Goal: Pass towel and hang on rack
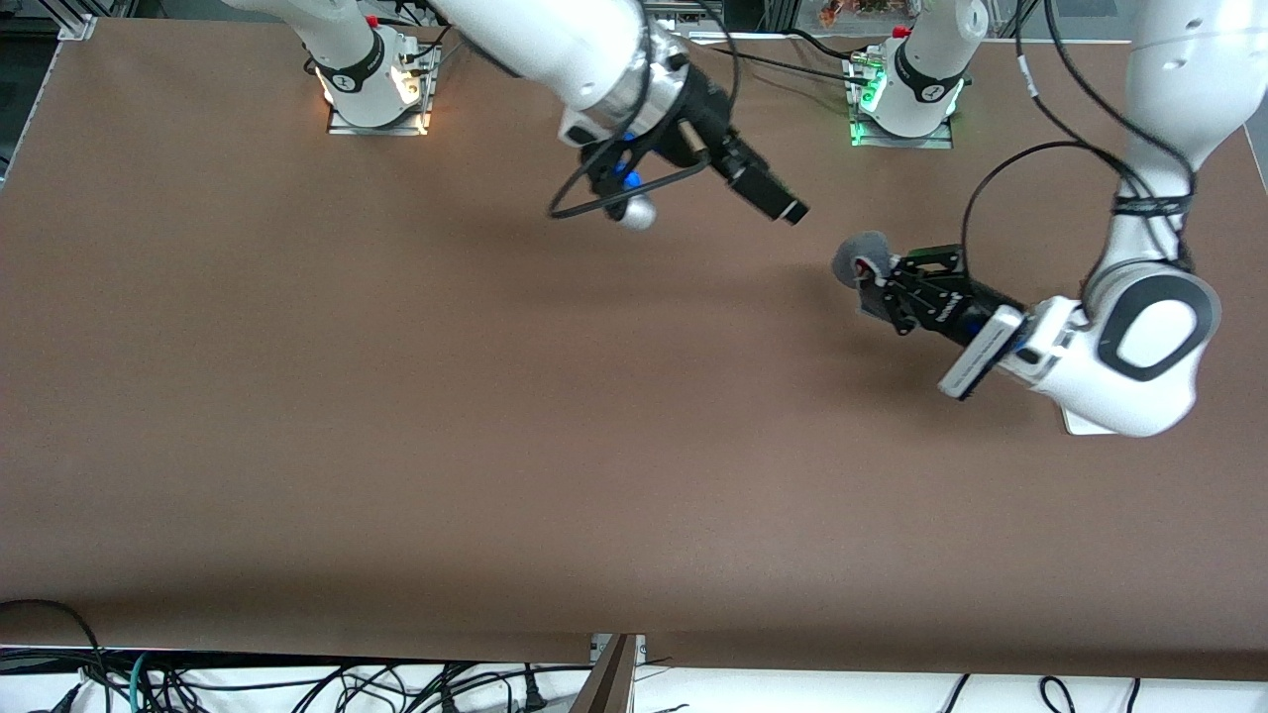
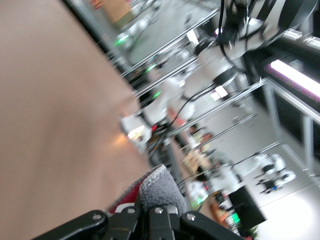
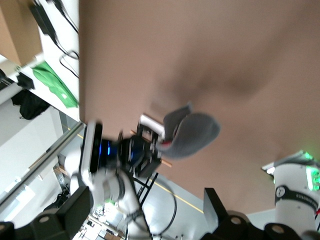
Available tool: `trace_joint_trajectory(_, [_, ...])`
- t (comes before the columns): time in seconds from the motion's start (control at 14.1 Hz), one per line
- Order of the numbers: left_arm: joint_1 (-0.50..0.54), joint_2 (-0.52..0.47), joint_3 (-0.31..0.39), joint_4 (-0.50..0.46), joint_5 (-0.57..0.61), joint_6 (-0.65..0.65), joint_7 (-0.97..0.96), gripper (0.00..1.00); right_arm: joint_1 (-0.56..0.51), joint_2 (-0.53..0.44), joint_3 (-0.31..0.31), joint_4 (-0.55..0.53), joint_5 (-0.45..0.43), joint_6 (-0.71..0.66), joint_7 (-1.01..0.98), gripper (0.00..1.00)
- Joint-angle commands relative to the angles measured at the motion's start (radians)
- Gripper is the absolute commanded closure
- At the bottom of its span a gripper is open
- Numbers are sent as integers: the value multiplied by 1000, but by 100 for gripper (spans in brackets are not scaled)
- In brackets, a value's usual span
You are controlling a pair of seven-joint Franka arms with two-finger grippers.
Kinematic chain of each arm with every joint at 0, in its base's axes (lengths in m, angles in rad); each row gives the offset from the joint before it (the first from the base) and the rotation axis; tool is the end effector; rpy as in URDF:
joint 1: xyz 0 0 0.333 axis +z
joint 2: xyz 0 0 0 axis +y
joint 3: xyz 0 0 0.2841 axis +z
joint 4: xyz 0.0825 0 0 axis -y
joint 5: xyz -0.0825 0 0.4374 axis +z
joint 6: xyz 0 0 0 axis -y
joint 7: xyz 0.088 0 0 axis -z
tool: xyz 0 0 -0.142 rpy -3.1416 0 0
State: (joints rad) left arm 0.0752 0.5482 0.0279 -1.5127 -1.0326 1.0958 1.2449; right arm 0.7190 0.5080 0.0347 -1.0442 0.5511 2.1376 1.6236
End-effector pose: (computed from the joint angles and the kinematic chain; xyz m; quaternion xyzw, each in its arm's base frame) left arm 0.6259 -0.0813 0.3158 0.6539 -0.4140 -0.0119 0.6331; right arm 0.5609 0.5681 0.5735 -0.8005 0.4579 0.1461 0.3580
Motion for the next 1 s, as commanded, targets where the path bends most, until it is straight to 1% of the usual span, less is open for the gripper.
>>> trace_joint_trajectory(0.0, [35, 9, 46, 145, 106, -68, -59, 100, -100, -138, 14, -166, 29, -105, -173, 0])
trace_joint_trajectory(0.14, [134, 13, 47, 195, 192, -109, -59, 100, -174, -180, 13, -209, 29, -226, -302, 0])
trace_joint_trajectory(0.28, [231, 16, 46, 222, 245, -148, -55, 100, -242, -224, 13, -256, 27, -339, -446, 0])
trace_joint_trajectory(0.43, [317, 32, 46, 287, 302, -154, -53, 100, -311, -268, 11, -296, 9, -451, -578, 0])
trace_joint_trajectory(0.5, [345, 44, 46, 317, 342, -149, -51, 100, -350, -295, 11, -319, -14, -509, -662, 0])
trace_joint_trajectory(0.57, [374, 58, 47, 345, 362, -137, -51, 100, -381, -324, 11, -348, -64, -559, -757, 0])
trace_joint_trajectory(0.71, [422, 90, 50, 394, 419, -75, -51, 100, -426, -406, 11, -422, -204, -631, -983, 0])
trace_joint_trajectory(0.78, [435, 101, 50, 399, 454, -38, -50, 100, -444, -442, 11, -450, -265, -654, -1096, 0])
trace_joint_trajectory(0.85, [464, 105, 50, 394, 474, -1, -50, 100, -464, -462, 11, -461, -334, -679, -1195, 0])
trace_joint_trajectory(0.92, [471, 117, 50, 391, 503, 30, -42, 100, -477, -476, 11, -461, -408, -702, -1291, 0])
